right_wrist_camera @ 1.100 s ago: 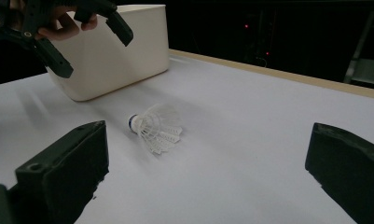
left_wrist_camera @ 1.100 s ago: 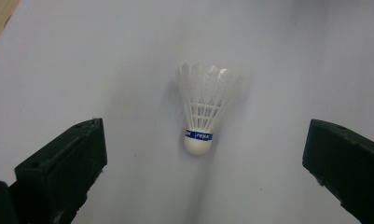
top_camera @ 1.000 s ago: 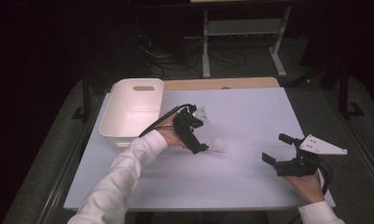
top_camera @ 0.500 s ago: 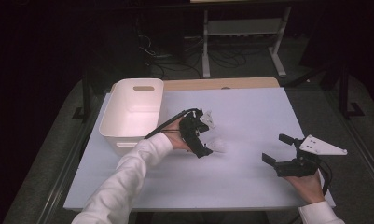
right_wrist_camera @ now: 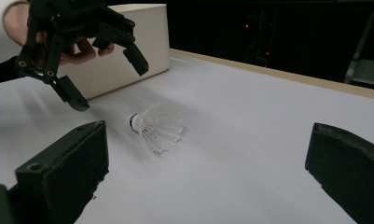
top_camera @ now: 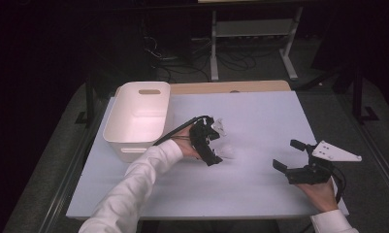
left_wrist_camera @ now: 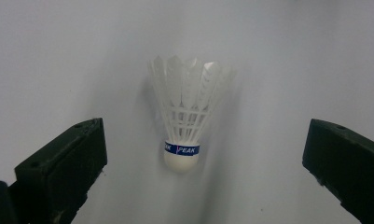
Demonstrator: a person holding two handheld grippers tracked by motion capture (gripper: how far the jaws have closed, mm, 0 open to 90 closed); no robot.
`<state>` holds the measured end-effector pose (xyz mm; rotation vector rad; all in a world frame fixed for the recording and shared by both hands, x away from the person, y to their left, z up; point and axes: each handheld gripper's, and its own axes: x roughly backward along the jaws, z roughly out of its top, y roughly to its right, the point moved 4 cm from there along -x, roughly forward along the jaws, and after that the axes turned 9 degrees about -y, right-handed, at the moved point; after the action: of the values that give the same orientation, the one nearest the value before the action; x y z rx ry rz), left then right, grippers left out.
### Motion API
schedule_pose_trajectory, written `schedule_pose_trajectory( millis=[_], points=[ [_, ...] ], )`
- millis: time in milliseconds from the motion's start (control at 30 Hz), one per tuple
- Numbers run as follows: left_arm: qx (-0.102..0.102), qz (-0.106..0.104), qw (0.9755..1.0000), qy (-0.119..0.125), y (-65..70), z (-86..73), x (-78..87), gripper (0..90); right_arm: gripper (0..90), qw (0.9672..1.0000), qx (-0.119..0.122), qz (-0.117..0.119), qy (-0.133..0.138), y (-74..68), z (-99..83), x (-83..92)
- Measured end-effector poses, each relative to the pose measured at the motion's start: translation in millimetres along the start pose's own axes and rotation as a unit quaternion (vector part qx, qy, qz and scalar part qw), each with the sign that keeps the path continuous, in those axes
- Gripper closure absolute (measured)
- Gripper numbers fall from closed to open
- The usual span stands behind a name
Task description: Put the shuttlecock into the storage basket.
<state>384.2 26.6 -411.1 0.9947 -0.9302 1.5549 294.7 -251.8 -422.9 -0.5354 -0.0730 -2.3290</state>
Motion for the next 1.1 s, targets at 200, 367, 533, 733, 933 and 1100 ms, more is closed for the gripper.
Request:
schedule_pose_trajectory(
  millis=[200, 367, 533, 733, 933, 1100],
  points=[
    [0.002, -0.003, 1.0, -0.006, -1.6, -0.2, -8.2, 0.0, 0.0, 1.0, -0.001, 0.0, 0.0, 0.3, -0.5, 0.7],
    [0.002, -0.004, 0.9999, -0.011, -4.3, -1.2, -13.9, 0.0, 0.0, 1.0, -0.003, 0.0, 0.0, 0.5, -0.7, 0.9],
    [0.006, -0.006, 0.9999, -0.015, -6.2, -2.4, -17.6, 0.0, 0.0, 1.0, -0.002, 0.0, 0.0, 0.5, -0.8, 0.8],
    [-0.002, -0.002, 0.9997, -0.023, -8.4, -2.7, -25.5, 0.0, 0.0, 1.0, -0.004, 0.0, 0.001, 0.4, -0.7, 0.9],
    [0.004, -0.003, 0.9996, -0.029, -9.4, -4.3, -30.5, 0.0, 0.0, 1.0, -0.004, 0.001, 0.0, 0.3, -0.8, 0.9],
    [0.008, -0.005, 0.9993, -0.036, -10.9, -5.9, -35.4, 0.0, 0.0, 1.0, -0.005, 0.003, 0.001, 0.1, -1.0, 0.7]
  ],
)
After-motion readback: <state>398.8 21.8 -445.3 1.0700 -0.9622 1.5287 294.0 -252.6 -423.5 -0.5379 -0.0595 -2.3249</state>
